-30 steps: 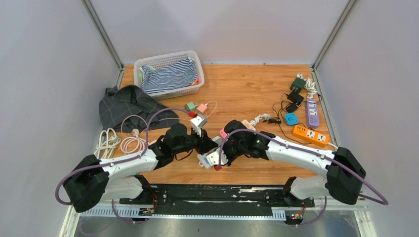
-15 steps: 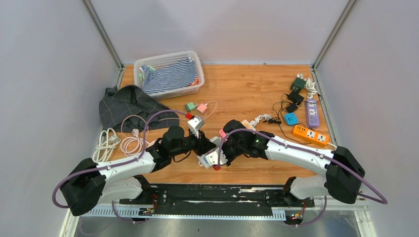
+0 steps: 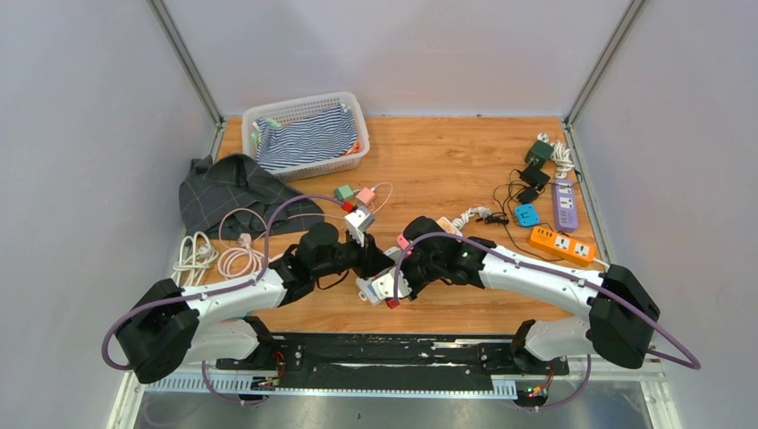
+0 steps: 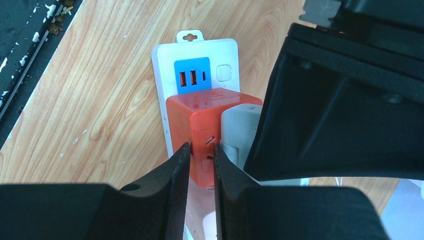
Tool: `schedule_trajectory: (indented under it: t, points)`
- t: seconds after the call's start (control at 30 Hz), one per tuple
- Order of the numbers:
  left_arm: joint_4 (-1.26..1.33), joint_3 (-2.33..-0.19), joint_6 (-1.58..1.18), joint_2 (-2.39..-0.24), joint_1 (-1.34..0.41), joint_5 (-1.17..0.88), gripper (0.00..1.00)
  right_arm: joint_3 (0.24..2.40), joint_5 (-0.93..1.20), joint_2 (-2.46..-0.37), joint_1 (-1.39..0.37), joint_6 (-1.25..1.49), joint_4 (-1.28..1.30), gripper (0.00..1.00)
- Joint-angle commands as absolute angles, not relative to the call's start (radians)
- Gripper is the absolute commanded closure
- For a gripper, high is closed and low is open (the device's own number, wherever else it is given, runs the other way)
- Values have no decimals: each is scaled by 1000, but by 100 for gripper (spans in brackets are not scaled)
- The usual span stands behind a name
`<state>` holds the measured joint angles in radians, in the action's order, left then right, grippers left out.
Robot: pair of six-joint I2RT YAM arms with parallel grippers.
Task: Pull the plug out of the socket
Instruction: Remove the plug from the socket.
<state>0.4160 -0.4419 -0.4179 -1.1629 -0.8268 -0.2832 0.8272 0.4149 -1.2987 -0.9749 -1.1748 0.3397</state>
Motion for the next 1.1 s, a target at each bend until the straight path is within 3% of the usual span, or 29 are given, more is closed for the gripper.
schedule_trajectory:
  t: [0.0, 0.37, 0.83, 1.07]
  points:
    - [405, -465, -414, -1192, -833, -331, 100, 789, 364, -1359, -983, -1159, 477, 77]
    - [396, -380, -425, -1086, -824, -288, 100, 791, 364, -1362, -984, -1158, 480, 78]
    - [397, -475, -415, -1197, -824, -345, 100, 792, 360, -1367, -983, -1158, 483, 78]
    - [396, -430, -411, -1152, -824, -319, 100, 792, 359, -1367, -983, -1159, 485, 78]
